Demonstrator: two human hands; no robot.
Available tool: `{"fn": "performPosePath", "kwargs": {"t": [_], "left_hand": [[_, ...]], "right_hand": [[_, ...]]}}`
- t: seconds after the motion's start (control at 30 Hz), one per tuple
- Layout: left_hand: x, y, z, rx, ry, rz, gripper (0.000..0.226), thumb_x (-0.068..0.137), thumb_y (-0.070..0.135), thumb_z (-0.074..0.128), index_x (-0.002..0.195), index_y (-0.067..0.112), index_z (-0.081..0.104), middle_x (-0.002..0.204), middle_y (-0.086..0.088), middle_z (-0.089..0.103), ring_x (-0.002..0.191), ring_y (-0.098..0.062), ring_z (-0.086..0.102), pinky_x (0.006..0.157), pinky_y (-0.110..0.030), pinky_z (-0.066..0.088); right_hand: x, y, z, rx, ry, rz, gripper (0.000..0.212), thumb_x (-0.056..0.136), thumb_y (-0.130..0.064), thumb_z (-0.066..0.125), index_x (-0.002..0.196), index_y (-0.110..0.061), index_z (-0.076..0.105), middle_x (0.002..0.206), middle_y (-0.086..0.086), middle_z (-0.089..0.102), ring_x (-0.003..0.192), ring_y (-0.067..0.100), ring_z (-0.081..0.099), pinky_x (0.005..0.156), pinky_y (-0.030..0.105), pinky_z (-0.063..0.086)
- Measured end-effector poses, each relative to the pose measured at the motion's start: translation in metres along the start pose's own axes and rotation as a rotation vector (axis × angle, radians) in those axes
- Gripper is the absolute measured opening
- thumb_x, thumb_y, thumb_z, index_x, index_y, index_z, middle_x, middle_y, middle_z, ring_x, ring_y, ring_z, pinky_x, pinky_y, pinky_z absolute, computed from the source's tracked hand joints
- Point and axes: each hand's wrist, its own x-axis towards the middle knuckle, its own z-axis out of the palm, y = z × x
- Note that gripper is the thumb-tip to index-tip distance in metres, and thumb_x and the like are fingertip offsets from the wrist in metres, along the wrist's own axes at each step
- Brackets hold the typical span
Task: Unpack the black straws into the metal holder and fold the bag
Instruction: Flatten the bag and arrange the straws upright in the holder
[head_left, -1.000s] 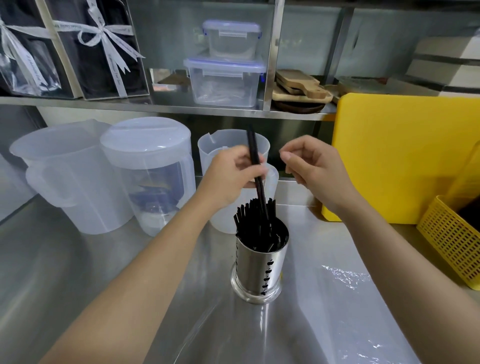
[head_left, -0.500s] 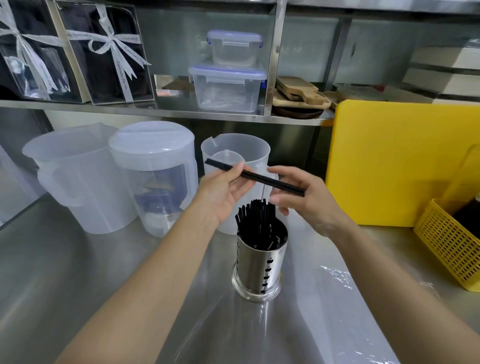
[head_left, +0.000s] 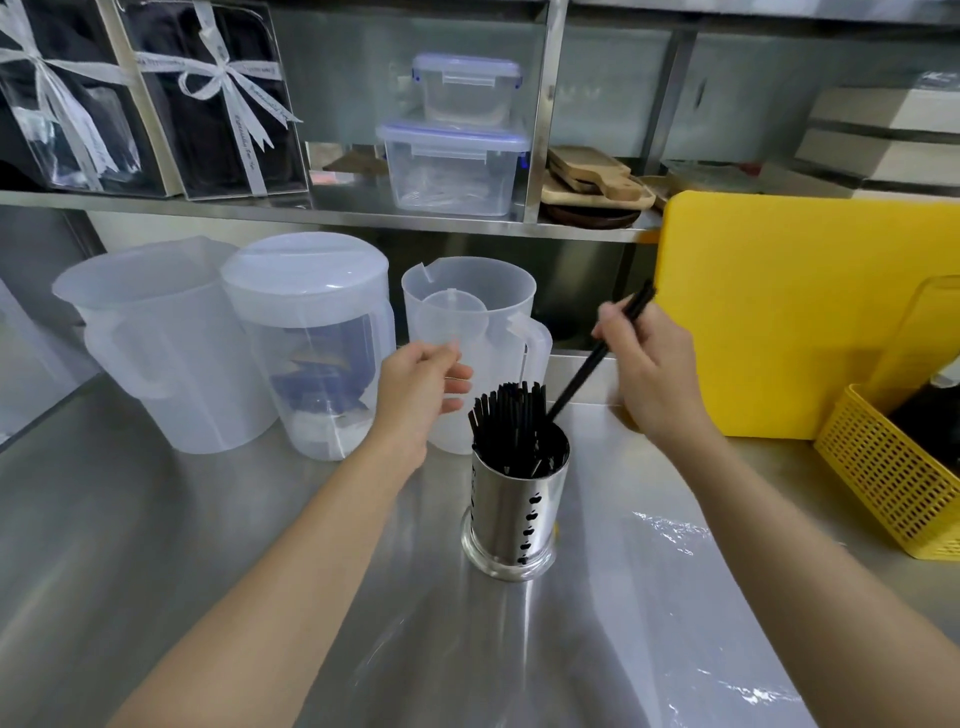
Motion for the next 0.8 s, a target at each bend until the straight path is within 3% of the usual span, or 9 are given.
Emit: {"fn": "performPosePath", "kwargs": {"t": [0.13, 0.2, 0.27, 0.33, 0.47, 0.53, 0.6, 0.67, 0.8], "left_hand": [[-0.006, -0.019, -0.002, 0.192, -0.114, 0.143, 0.014, 0.086, 0.012, 0.057, 0.074, 0.017, 0.059, 0.073, -0.002, 0.064, 0.067, -0.014, 0.057, 0.065, -0.027, 0.046], [-0.007, -0.029, -0.005, 0.335, -0.207, 0.205, 0.010, 0.083, 0.017, 0.063, 0.076, 0.023, 0.061, 0.077, 0.001, 0.063, 0.070, -0.014, 0.055, 0.070, -0.027, 0.044], [-0.007, -0.034, -0.010, 0.441, -0.351, 0.217, 0.010, 0.079, 0.022, 0.069, 0.085, 0.024, 0.062, 0.088, 0.003, 0.063, 0.071, -0.013, 0.050, 0.072, -0.025, 0.042], [-0.009, -0.036, -0.013, 0.519, -0.485, 0.208, 0.027, 0.074, 0.023, 0.074, 0.097, 0.023, 0.061, 0.098, 0.003, 0.060, 0.070, -0.013, 0.044, 0.069, -0.024, 0.039], [-0.013, -0.037, -0.012, 0.641, -0.533, 0.227, 0.045, 0.067, 0.021, 0.080, 0.108, 0.021, 0.059, 0.082, 0.007, 0.049, 0.065, -0.011, 0.041, 0.063, -0.021, 0.037], [-0.013, -0.040, -0.009, 0.647, -0.513, 0.219, 0.045, 0.068, 0.021, 0.080, 0.108, 0.020, 0.059, 0.076, 0.008, 0.049, 0.060, -0.003, 0.045, 0.062, -0.016, 0.040], [-0.012, -0.043, -0.006, 0.575, -0.505, 0.218, 0.040, 0.068, 0.019, 0.079, 0.103, 0.022, 0.059, 0.085, 0.004, 0.059, 0.058, 0.002, 0.050, 0.062, -0.012, 0.042], [-0.010, -0.046, -0.003, 0.514, -0.493, 0.223, 0.034, 0.069, 0.016, 0.078, 0.095, 0.026, 0.059, 0.094, 0.000, 0.064, 0.065, -0.004, 0.053, 0.068, -0.019, 0.044], [-0.008, -0.045, 0.003, 0.431, -0.449, 0.242, 0.033, 0.072, 0.008, 0.075, 0.082, 0.034, 0.057, 0.091, -0.003, 0.065, 0.068, -0.011, 0.055, 0.072, -0.029, 0.052]], "right_hand": [[-0.015, 0.041, 0.020, -0.406, -0.461, 0.236, 0.019, 0.090, -0.035, 0.054, 0.089, -0.016, 0.054, 0.068, -0.004, 0.052, 0.065, 0.007, 0.053, 0.058, 0.024, 0.041], [-0.021, 0.057, 0.024, -0.524, -0.562, 0.292, 0.026, 0.085, -0.038, 0.060, 0.101, -0.019, 0.053, 0.076, -0.002, 0.054, 0.073, 0.016, 0.055, 0.063, 0.031, 0.046], [-0.023, 0.057, 0.022, -0.454, -0.539, 0.269, 0.020, 0.084, -0.021, 0.064, 0.100, -0.019, 0.053, 0.072, -0.001, 0.051, 0.070, 0.018, 0.052, 0.061, 0.027, 0.043], [-0.021, 0.052, 0.017, -0.389, -0.590, 0.218, 0.023, 0.081, -0.005, 0.063, 0.095, -0.021, 0.054, 0.068, -0.002, 0.049, 0.065, 0.015, 0.048, 0.055, 0.019, 0.038], [-0.023, 0.044, 0.013, -0.348, -0.908, 0.256, 0.041, 0.074, -0.014, 0.075, 0.110, -0.020, 0.055, 0.070, -0.002, 0.053, 0.063, 0.010, 0.049, 0.060, 0.021, 0.040], [-0.028, 0.045, 0.016, -0.355, -0.937, 0.273, 0.053, 0.070, -0.022, 0.079, 0.116, -0.021, 0.052, 0.072, -0.001, 0.052, 0.065, 0.012, 0.048, 0.062, 0.026, 0.040], [-0.032, 0.048, 0.022, -0.341, -0.877, 0.275, 0.057, 0.068, -0.028, 0.080, 0.117, -0.021, 0.051, 0.073, 0.000, 0.053, 0.066, 0.013, 0.049, 0.063, 0.029, 0.041], [-0.033, 0.051, 0.028, -0.326, -0.813, 0.266, 0.052, 0.068, -0.032, 0.080, 0.112, -0.021, 0.054, 0.079, 0.007, 0.060, 0.069, 0.016, 0.052, 0.065, 0.035, 0.046], [-0.033, 0.058, 0.036, -0.322, -0.737, 0.226, 0.031, 0.072, -0.034, 0.075, 0.095, -0.019, 0.062, 0.089, 0.020, 0.065, 0.076, 0.032, 0.058, 0.070, 0.047, 0.050]]}}
